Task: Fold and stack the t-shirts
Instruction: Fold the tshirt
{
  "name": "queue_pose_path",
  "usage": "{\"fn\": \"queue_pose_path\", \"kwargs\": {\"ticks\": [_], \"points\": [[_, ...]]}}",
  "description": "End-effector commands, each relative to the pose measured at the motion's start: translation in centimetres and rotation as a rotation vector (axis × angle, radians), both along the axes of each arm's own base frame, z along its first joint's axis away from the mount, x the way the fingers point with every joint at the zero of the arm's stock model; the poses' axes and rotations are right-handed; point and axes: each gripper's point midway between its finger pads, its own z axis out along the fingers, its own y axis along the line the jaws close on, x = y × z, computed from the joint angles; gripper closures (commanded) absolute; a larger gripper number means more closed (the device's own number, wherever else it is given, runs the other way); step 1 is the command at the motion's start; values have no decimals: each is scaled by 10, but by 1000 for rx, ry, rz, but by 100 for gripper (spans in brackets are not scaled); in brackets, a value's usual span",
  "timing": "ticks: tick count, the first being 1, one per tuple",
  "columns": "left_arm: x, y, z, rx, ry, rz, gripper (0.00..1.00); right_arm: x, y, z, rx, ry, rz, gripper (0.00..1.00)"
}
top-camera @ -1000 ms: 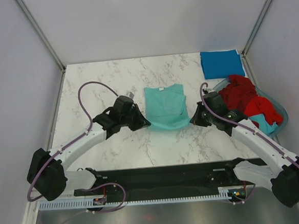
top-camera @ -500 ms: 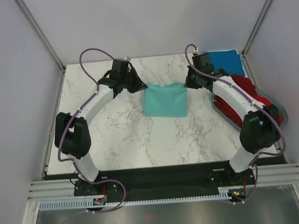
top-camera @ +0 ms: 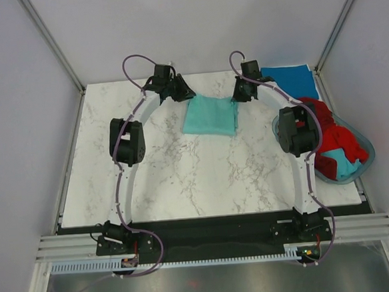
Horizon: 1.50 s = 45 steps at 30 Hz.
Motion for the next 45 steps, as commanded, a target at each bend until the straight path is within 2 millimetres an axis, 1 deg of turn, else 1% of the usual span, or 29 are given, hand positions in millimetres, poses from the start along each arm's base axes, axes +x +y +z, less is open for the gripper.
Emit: {"fn": "queue_pose_path", "kwargs": {"ticks": [1, 3, 4, 5, 6, 7, 8, 9, 10, 11, 13, 14, 15, 17, 18, 24, 25, 30, 32, 33, 34, 37, 39, 40, 41, 42, 43, 44, 45], "points": [[22, 1, 32, -29, -134, -70, 60, 30, -2, 25, 32, -93, 11, 76], [28, 14, 37, -11, -169, -77, 56, 33, -8, 30, 26, -108, 9, 68], [28, 19, 49, -4, -194, -81, 55, 33, -10, 39, 12, -127, 20, 63], [25, 28, 38, 27, -176, -72, 53, 31, -13, 44, 5, -134, 19, 59], [24, 40, 39, 47, -177, -53, 52, 29, -14, 49, 3, -141, 23, 56], [21, 45, 53, 65, -201, -48, 51, 21, -12, 54, 5, -139, 43, 53], [11, 52, 36, 107, -176, -58, 50, 15, -11, 55, 7, -135, 57, 49], [5, 56, 32, 127, -169, -66, 49, 9, -10, 65, 13, -146, 72, 44], [-1, 58, 41, 136, -184, -75, 49, -4, -6, 51, 30, -107, 110, 44], [-14, 60, 22, 152, -143, -98, 48, -11, -4, 48, 30, -99, 143, 44], [-28, 57, 14, 143, -117, -138, 49, -28, -1, 38, 42, -63, 186, 44], [-41, 57, 4, 131, -84, -163, 49, -35, 4, 35, 55, -54, 225, 44], [-47, 58, 1, 131, -70, -165, 49, -40, 4, 38, 60, -56, 241, 43], [-59, 57, -6, 130, -44, -180, 49, -53, 4, 29, 58, -29, 265, 40], [-62, 56, -8, 130, -39, -188, 49, -56, 5, 33, 59, -35, 275, 39], [-81, 47, -32, 114, 28, -223, 52, -82, 9, 14, 81, 20, 337, 39], [-84, 44, -36, 116, 37, -231, 52, -90, 7, 5, 76, 43, 347, 39], [-96, 35, -55, 110, 85, -256, 55, -103, 9, -9, 82, 70, 378, 44], [-100, 33, -63, 111, 106, -260, 60, -107, 7, -13, 82, 80, 379, 47], [-101, 34, -66, 108, 115, -256, 64, -110, 8, -15, 84, 84, 382, 52], [-102, 34, -68, 107, 122, -254, 77, -111, 8, -15, 85, 78, 384, 55], [-107, 40, -70, 112, 161, -202, 95, -117, 9, -17, 100, 85, 391, 67], [-120, 46, -65, 112, 200, -144, 98, -124, 10, -16, 108, 91, 390, 76], [-119, 46, -65, 108, 208, -133, 98, -128, 10, -16, 115, 96, 390, 78], [-131, 47, -69, 109, 237, -128, 98, -131, 10, -14, 120, 94, 389, 78], [-134, 47, -58, 101, 230, -119, 98, -138, 11, -12, 133, 96, 384, 78], [-140, 47, -56, 93, 246, -102, 98, -142, 10, -12, 139, 100, 380, 78], [-156, 49, -64, 96, 289, -94, 98, -147, 11, -13, 142, 106, 383, 78], [-162, 50, -54, 89, 284, -84, 98, -157, 11, -15, 147, 117, 388, 78]]}}
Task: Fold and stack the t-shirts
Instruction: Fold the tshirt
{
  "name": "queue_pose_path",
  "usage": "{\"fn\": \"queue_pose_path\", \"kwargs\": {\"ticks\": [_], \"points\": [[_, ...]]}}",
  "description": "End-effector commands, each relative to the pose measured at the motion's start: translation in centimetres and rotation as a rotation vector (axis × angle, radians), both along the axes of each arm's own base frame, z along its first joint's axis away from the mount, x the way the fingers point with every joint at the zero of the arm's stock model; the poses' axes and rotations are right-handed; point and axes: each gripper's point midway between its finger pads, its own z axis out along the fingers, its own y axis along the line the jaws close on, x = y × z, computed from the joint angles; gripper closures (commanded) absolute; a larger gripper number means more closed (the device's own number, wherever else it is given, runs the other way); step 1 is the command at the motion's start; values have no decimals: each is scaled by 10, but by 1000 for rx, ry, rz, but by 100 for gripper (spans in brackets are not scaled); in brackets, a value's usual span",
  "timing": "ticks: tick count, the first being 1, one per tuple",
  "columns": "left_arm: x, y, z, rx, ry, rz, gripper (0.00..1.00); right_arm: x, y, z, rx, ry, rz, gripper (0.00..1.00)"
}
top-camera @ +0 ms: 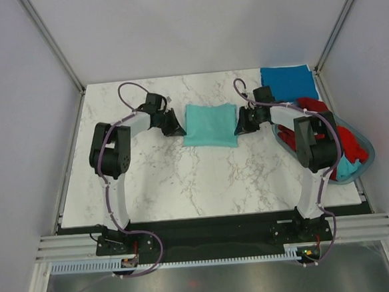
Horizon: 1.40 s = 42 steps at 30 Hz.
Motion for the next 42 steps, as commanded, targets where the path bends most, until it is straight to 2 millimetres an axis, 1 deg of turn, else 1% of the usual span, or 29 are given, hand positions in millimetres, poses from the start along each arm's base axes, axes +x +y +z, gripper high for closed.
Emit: {"fn": "queue_pose_path", "kwargs": {"ticks": [1, 2, 3, 5, 6, 7, 12, 13, 16, 17, 18, 19, 20, 21, 22, 23, 24, 25, 28, 29, 30, 34, 35, 37, 38, 39, 40, 41, 42], "points": [[-37, 8, 7, 30, 87, 83, 98, -14, 7, 22, 43, -48, 23, 78], [-45, 7, 8, 31, 89, 74, 96, -20, 8, 21, 42, -42, 25, 78], [-49, 8, 18, 27, 73, 77, 93, -29, 8, 19, 42, -30, 28, 77], [-65, 14, 16, 37, 95, 87, 81, -41, 15, 20, 47, -24, 54, 75], [-67, 15, 19, 39, 88, 89, 76, -45, 16, 25, 49, -32, 56, 70], [-67, 20, 28, 50, 57, 95, 63, -47, 17, 27, 51, -35, 59, 68], [-43, 31, 62, 59, -91, 64, 52, -36, 17, 58, 44, -103, 65, 51], [-31, 31, 71, 61, -129, 58, 51, -31, 17, 61, 43, -114, 66, 50], [-11, 22, 88, 52, -239, -54, 50, -10, 15, 72, 35, -147, 79, 50], [-6, 21, 79, 58, -232, -69, 50, -5, 14, 68, 38, -139, 87, 50], [-3, 19, 77, 61, -240, -83, 50, 6, 14, 76, 36, -167, 92, 50], [4, 16, 80, 58, -270, -116, 50, 12, 12, 78, 32, -174, 96, 49], [7, 15, 71, 60, -259, -127, 51, 16, 13, 72, 28, -164, 108, 49], [10, 14, 67, 63, -262, -139, 51, 25, 15, 81, 34, -196, 130, 49], [16, 12, 70, 63, -287, -158, 50, 29, 16, 80, 36, -200, 141, 48], [18, 10, 68, 63, -290, -167, 50, 32, 18, 70, 36, -183, 153, 48], [21, 8, 60, 60, -282, -180, 50, 39, 18, 74, 31, -197, 165, 47], [26, 6, 64, 50, -303, -197, 50, 42, 18, 71, 26, -193, 175, 47], [33, 3, 59, 49, -316, -223, 50, 52, 21, 60, 23, -186, 202, 46], [34, 1, 58, 50, -322, -232, 51, 53, 22, 51, 25, -170, 208, 46], [36, 1, 56, 52, -326, -236, 51, 59, 23, 52, 28, -183, 216, 45], [47, 1, 47, 74, -341, -247, 51, 70, 18, 36, 9, -154, 198, 45], [49, 2, 45, 80, -341, -245, 52, 74, 18, 32, -4, -157, 192, 46], [54, 1, 47, 83, -353, -242, 61, 79, 16, 29, -16, -172, 211, 47], [55, 1, 47, 81, -353, -240, 67, 82, 18, 27, -12, -177, 218, 51], [58, -1, 51, 74, -361, -241, 80, 84, 19, 27, -10, -181, 221, 54], [58, -4, 52, 60, -361, -244, 88, 87, 18, 27, -14, -189, 219, 62], [61, -5, 60, 45, -367, -235, 98, 92, 16, 27, -28, -203, 206, 83], [61, -7, 65, 37, -367, -225, 98, 95, 13, 28, -45, -214, 191, 92]]}}
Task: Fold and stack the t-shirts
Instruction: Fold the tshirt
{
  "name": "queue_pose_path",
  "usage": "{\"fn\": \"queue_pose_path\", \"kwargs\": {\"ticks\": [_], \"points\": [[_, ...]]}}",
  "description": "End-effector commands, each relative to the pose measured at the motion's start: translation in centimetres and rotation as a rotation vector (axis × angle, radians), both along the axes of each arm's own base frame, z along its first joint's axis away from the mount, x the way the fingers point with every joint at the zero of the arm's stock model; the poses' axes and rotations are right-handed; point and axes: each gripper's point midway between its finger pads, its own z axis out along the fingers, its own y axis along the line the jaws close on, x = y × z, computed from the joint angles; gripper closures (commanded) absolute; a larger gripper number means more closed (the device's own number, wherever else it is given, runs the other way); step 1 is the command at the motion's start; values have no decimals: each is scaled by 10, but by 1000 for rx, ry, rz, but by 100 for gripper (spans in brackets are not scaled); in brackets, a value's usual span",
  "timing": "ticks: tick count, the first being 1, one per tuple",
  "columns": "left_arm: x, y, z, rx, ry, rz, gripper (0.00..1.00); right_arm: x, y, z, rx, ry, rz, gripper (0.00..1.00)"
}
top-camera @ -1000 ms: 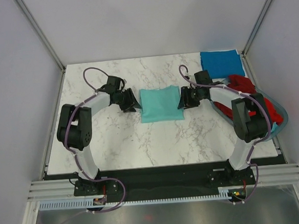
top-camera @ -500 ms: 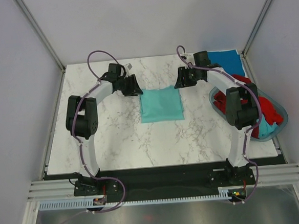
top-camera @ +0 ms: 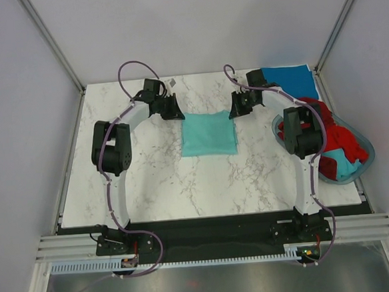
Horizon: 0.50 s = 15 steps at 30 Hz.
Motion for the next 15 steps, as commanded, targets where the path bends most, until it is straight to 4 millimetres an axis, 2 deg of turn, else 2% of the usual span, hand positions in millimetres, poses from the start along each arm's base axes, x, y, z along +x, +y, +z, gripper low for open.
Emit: {"fn": "queue_pose_path", "kwargs": {"ticks": [1, 3, 5, 6, 8, 9, 10, 14, 15], "points": [[16, -9, 33, -38, -83, -14, 98, 25, -6, 22, -30, -120, -14, 100], [27, -4, 40, -39, -74, 78, 98, 28, -9, 34, -20, -179, -65, 100], [36, 2, 36, -70, -36, 121, 98, 31, -10, 34, -4, -207, -94, 100], [38, 2, 20, -86, 6, 130, 98, 31, -10, 30, -2, -196, -98, 100], [43, 2, 15, -135, 55, 156, 98, 31, -9, 17, 1, -162, -109, 100], [45, 3, 2, -139, 87, 168, 98, 31, -10, 15, -2, -157, -116, 100], [46, 4, -3, -142, 97, 170, 98, 31, -12, 12, -11, -154, -126, 100], [53, 9, -24, -140, 124, 183, 98, 37, -15, 15, -19, -167, -156, 100], [58, 9, -23, -149, 121, 185, 97, 38, -15, 15, -19, -169, -161, 100]]}}
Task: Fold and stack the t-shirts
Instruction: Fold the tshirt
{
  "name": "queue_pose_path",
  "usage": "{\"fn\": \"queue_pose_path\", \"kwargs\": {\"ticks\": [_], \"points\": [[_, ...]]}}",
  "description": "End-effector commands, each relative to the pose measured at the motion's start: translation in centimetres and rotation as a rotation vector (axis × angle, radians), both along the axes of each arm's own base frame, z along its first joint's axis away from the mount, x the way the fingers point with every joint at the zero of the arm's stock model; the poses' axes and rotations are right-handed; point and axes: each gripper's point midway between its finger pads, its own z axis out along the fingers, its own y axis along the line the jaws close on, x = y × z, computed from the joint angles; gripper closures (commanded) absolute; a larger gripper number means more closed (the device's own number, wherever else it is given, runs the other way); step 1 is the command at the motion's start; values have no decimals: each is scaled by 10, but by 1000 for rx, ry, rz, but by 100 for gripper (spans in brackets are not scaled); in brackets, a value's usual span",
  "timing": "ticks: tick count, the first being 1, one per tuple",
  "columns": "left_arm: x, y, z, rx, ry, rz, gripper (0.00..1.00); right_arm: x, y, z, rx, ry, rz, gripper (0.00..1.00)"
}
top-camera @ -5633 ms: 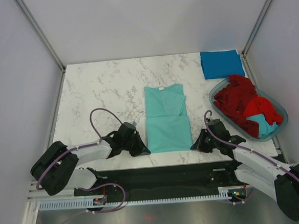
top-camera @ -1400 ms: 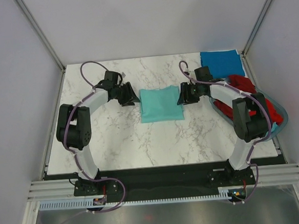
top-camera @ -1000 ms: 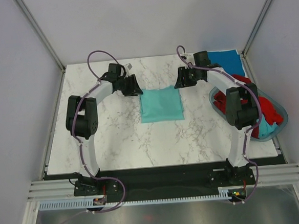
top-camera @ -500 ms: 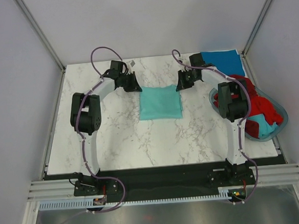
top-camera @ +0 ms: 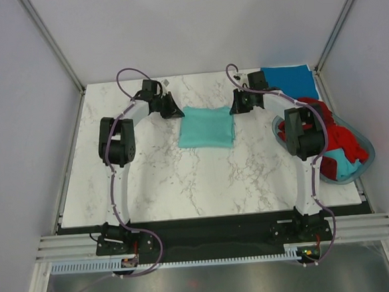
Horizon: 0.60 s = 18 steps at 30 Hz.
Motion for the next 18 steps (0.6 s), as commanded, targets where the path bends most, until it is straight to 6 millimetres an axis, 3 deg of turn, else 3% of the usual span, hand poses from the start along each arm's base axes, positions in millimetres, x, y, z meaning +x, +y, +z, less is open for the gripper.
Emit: {"fn": "queue_pose_path", "kwargs": {"ticks": [1, 4, 7, 8, 10, 11, 16, 18], "points": [[14, 2, -1, -60, 25, 30, 95, 16, -7, 14, -7, -60, -54, 100], [16, 0, 10, -84, 11, 19, 79, 17, -9, 24, -1, -69, -86, 86], [17, -1, 38, -119, -24, 2, 66, 16, -7, 51, 36, -89, -119, 65], [18, 1, 56, -128, -54, 3, 63, 11, -6, 63, 48, -98, -120, 54], [18, 9, 72, -137, -72, 16, 58, 3, -5, 83, 81, -102, -140, 49], [17, 12, 94, -143, -107, 20, 57, -6, -5, 79, 85, -70, -147, 45], [-16, 28, 114, -103, -101, 73, 53, -52, 5, 83, 129, -3, -95, 36], [-39, 31, 114, -92, -74, 87, 53, -70, 4, 68, 109, 41, -80, 36]]}}
